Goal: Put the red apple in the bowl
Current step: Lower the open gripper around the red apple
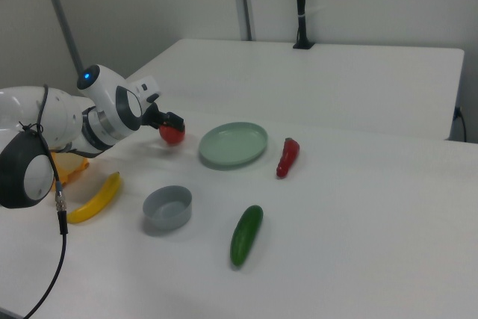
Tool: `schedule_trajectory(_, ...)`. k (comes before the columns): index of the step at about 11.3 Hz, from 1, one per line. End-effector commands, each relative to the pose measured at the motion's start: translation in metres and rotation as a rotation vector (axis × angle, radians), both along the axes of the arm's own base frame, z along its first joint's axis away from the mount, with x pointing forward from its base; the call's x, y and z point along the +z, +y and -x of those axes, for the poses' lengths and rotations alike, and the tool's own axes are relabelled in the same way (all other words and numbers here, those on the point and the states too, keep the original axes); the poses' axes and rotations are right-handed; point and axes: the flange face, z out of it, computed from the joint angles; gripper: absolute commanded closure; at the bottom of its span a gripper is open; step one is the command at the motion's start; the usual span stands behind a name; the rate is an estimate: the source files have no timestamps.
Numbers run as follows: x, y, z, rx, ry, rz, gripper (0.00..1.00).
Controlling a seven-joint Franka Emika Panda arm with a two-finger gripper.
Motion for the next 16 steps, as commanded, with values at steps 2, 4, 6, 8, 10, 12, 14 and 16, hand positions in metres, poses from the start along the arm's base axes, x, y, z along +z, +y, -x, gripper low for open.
schedule_trajectory(2,0.000,0.002,0.003,0.006,-0.027,-0.001,0.10)
schedule_trajectory(4,-0.002,0.004,0.004,0.017,-0.028,0.014,0.61)
schedule_trajectory(6,-0.002,0.004,0.005,0.022,-0.028,0.022,0.81)
schedule_trajectory(8,-0.003,0.003,0.004,0.027,-0.030,0.034,0.82)
schedule_trajectory(10,0.001,0.002,0.004,0.022,-0.034,0.030,0.81)
schedule_trajectory(12,0.021,-0.001,0.003,0.010,-0.052,0.009,0.67)
schedule_trajectory(14,0.027,-0.001,0.005,-0.011,-0.048,-0.017,0.00)
schedule_trajectory(16,0.029,-0.001,0.003,-0.015,-0.054,-0.025,0.00)
